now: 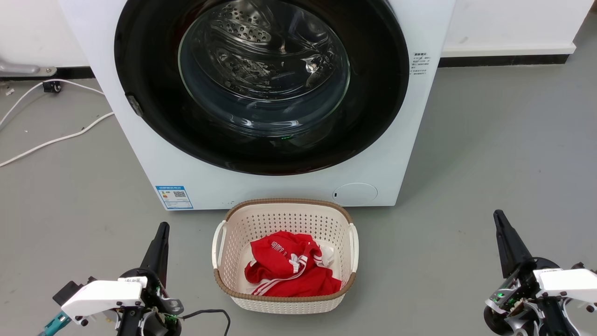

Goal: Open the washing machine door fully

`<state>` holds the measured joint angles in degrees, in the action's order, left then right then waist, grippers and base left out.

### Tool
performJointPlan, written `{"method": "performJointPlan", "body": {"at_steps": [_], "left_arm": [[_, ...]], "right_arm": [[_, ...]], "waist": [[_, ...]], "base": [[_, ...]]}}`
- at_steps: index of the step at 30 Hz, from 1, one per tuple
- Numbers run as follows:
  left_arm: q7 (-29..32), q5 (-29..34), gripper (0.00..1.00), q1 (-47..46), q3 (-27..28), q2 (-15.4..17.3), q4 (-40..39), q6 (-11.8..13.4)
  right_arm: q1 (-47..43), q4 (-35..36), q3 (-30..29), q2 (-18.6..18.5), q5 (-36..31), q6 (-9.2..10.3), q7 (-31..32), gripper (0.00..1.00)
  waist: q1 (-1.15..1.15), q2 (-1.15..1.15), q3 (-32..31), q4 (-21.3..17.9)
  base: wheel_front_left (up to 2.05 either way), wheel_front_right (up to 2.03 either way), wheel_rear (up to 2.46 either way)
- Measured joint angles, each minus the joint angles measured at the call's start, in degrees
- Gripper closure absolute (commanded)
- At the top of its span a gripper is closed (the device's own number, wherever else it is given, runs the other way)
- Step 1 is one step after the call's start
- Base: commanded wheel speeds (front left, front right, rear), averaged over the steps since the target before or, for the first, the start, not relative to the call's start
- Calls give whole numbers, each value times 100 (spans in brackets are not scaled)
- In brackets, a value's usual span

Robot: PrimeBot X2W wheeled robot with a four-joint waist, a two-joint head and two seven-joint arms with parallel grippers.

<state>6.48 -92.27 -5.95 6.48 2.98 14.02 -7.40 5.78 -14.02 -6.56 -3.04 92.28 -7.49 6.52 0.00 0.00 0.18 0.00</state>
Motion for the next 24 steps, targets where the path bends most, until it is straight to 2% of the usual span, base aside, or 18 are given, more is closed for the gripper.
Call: {"method": "performJointPlan", "body": {"at_steps": [11,12,24], "left_arm": [[0,0,100,-1,1,-1,0,0],[0,0,0,-1,1,-1,0,0],[-244,158,0,165,-168,-25,5,8]], "right_arm": [[1,0,-1,0,-1,0,0,100],[1,0,-1,0,-1,0,0,0],[-250,12,132,25,-59,1,-250,0]], "waist": [[0,0,0,0],[0,0,0,0],[1,0,-28,-21]], "base": [[0,0,0],[0,0,0],[0,0,0]]}}
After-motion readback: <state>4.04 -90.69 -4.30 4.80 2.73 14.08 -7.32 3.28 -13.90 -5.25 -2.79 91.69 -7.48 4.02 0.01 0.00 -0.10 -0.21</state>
